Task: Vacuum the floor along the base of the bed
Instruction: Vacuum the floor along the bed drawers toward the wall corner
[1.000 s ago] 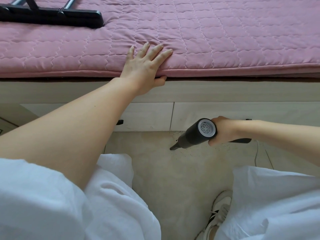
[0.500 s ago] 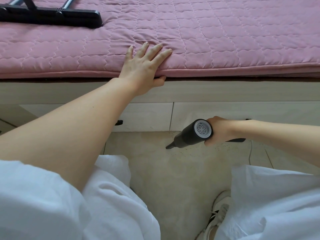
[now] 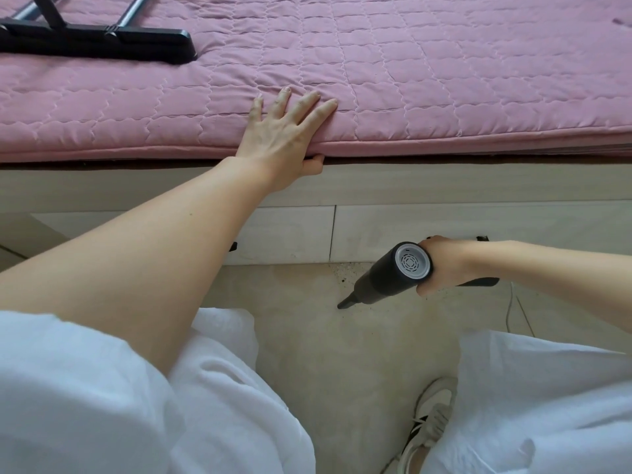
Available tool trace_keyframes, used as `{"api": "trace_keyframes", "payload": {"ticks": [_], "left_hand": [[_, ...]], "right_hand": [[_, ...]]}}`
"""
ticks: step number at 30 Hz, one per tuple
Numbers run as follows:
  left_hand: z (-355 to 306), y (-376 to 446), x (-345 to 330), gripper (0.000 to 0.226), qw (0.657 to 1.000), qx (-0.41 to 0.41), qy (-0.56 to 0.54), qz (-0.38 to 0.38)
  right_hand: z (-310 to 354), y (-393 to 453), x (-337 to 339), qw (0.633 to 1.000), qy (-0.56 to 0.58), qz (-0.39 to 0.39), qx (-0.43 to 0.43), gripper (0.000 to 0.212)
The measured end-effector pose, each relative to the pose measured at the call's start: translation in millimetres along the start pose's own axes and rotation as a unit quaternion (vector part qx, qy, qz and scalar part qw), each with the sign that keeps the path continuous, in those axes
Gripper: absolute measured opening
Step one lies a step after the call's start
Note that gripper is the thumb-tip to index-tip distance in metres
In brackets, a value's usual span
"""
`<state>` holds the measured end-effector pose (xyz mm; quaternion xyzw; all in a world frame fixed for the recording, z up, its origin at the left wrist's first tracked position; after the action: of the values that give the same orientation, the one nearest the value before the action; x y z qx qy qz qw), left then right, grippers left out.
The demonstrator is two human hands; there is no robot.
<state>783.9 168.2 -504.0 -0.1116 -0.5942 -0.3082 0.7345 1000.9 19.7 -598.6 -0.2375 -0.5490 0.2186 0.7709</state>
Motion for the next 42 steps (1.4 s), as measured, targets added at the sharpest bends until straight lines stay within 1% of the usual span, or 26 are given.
{"api": "trace_keyframes", "payload": {"ticks": [7, 17, 22, 29, 35, 42], "left_hand": [[-3.7, 2.8, 0.0, 0.08, 1.0, -0.003, -0.001, -0.002], [-2.9, 2.7, -0.7, 0.079, 1.0, -0.006, -0.007, -0.006], [-2.1, 3.0, -1.0, 0.08, 1.0, -0.007, -0.008, -0.006], [-1.9, 3.1, -0.8, 0.08, 1.0, -0.008, -0.007, -0.009], [-3.6, 2.4, -3.0, 0.079, 1.0, -0.009, 0.014, -0.017], [-4.3, 1.9, -1.3, 0.08, 1.0, -0.008, 0.013, -0.015]], "right_hand": [[-1.6, -4.2, 4.5, 1.0, 0.017, 0.009, -0.008, 0.024], [12.1, 0.9, 3.0, 1.0, 0.023, 0.011, 0.013, 0.024], [23.5, 1.1, 2.5, 0.999, 0.02, 0.007, 0.029, 0.03], [26.9, 4.6, -2.0, 0.999, 0.01, 0.016, 0.039, 0.031], [15.7, -0.2, 4.6, 0.999, 0.0, 0.018, 0.031, 0.029], [15.2, -7.6, 13.5, 0.999, -0.037, 0.03, 0.024, 0.024]]}}
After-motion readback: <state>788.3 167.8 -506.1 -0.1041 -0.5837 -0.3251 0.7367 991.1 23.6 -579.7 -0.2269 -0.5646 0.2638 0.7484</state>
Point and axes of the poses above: each hand's wrist, its own y-axis towards the middle knuckle, its own x-axis out of the back of the hand, z = x × y, the point moved 4 cm from there along y, towards the middle knuckle, and after that the axes turned 10 degrees about y, right-handed, at the moved point
